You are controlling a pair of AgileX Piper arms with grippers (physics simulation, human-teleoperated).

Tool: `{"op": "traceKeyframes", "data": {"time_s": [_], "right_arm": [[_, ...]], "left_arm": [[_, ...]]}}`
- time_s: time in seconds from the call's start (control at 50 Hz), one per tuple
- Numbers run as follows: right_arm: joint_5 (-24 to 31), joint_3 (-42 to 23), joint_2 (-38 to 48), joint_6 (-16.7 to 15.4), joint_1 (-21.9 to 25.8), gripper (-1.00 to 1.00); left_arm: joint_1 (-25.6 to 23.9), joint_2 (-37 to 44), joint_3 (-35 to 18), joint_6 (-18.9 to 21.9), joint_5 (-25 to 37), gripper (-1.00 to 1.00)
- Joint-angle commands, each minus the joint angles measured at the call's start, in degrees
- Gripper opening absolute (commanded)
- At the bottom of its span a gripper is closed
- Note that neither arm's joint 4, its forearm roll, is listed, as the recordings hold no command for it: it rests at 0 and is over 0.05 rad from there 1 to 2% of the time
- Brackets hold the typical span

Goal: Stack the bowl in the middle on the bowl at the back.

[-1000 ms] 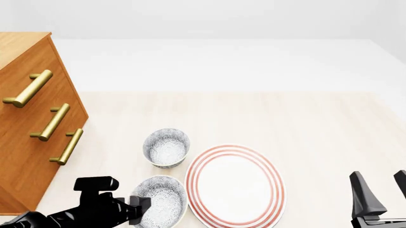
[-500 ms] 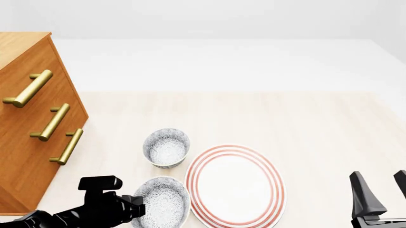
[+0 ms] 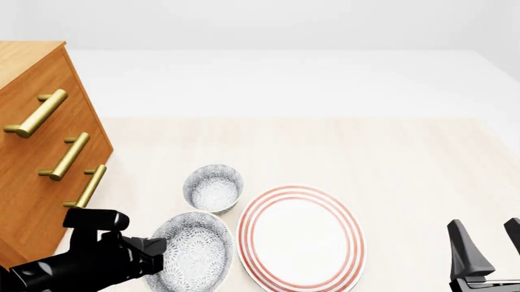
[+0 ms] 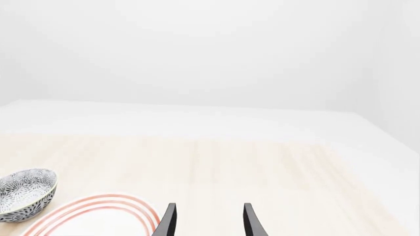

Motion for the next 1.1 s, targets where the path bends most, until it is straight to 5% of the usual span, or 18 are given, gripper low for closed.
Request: {"op": "traceKeyframes", "data": {"time_s": [0.02,0.14,0.5,1.1], "right_arm": [[-0.04,0.03,0.00,-0.29,0.11,1.00],[0.05,0.00,-0.01,-0.36,0.14,1.00],[0.16,-0.05,-0.01,-0.63,0.27,1.00],[0.15,-0.15,0.01,-0.99,0.31,1.00]], "left_arm": [[-1.97,-9.23,-5.83,0.59,13.25,-1.00],[-4.31,-12.22,-11.23,2.31,21.10,-1.00],[-9.14,-18.03,-15.01,3.79,32.32,-1.00],[-14.30,-25.89,-6.93,7.45,37.02,-1.00]]}}
